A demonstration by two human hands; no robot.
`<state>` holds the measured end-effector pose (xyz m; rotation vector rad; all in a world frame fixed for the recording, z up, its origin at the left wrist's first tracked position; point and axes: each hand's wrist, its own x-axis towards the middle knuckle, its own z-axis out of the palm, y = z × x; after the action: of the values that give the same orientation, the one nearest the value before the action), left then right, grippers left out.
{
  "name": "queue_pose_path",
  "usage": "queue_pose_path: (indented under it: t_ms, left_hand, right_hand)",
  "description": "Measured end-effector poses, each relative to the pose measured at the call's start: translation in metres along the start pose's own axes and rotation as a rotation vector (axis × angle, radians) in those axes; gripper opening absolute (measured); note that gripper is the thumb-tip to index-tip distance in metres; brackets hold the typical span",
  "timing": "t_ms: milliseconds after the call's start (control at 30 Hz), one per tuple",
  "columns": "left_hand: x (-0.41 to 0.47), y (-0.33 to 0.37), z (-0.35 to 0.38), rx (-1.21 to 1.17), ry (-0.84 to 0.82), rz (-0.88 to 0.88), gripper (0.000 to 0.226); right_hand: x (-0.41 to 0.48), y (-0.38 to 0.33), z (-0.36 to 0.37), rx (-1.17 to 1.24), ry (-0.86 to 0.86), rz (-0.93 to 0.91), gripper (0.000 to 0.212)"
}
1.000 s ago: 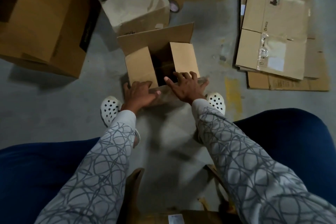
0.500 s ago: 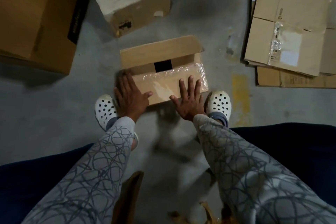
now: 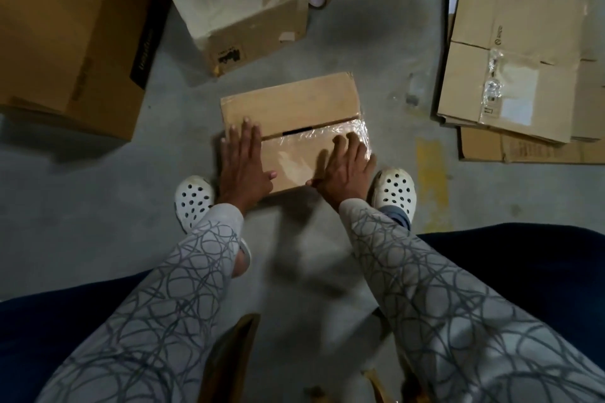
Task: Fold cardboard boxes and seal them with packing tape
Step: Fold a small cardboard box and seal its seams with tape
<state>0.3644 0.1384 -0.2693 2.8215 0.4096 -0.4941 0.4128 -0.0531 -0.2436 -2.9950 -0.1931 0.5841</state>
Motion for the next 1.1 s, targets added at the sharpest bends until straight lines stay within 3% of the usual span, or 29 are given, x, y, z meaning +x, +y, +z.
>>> queue_pose_path:
  t_ms: [33, 100, 133, 200, 300, 433, 733, 833, 900, 1000, 1100]
  left_hand:
    - [0.0, -0.004, 0.008, -0.042, -0.054, 0.009, 0.11]
    - [0.0, -0.01, 0.018, -0.123, -0.103, 0.003, 0.098]
    - [0.001, -0.01, 0.022, -0.138, -0.101, 0.003, 0.096]
    - [0.002, -0.012, 0.028, -0.133, -0.06, 0.013, 0.092]
    - [-0.001, -0.01, 0.039, -0.091, 0.085, 0.025, 0.086]
    - [0.001, -0.007, 0.058, -0.092, 0.24, 0.0, 0.081]
    - [0.003, -0.003, 0.059, -0.142, 0.303, -0.025, 0.079]
    - [0.0, 0.003, 0.058, -0.094, 0.312, -0.181, 0.073]
    - [-0.004, 0.01, 0.059, -0.22, 0.386, -0.337, 0.062]
    - [-0.006, 0.022, 0.064, -0.393, 0.475, -0.486, 0.052]
    - [-0.007, 0.032, 0.064, -0.49, 0.492, -0.556, 0.049]
  right_hand:
    - [0.008, -0.003, -0.004, 0.017, -0.01, -0.024, 0.096]
    - [0.028, -0.006, -0.015, -0.041, -0.106, -0.134, 0.122]
    - [0.037, -0.005, -0.019, -0.083, -0.164, -0.207, 0.137]
    - [0.051, 0.0, -0.017, -0.094, -0.278, -0.306, 0.148]
    - [0.056, 0.007, 0.008, -0.031, -0.316, -0.282, 0.132]
    - [0.058, 0.006, 0.037, -0.004, -0.162, -0.252, 0.104]
    - [0.056, 0.003, 0.04, 0.015, -0.072, -0.249, 0.102]
    - [0.057, 0.003, 0.036, 0.058, -0.144, -0.251, 0.104]
    - [0.057, 0.003, 0.03, 0.114, -0.179, -0.254, 0.106]
    - [0.049, 0.004, 0.022, 0.173, -0.013, -0.107, 0.098]
    - [0.035, 0.003, 0.022, 0.369, 0.061, 0.385, 0.104]
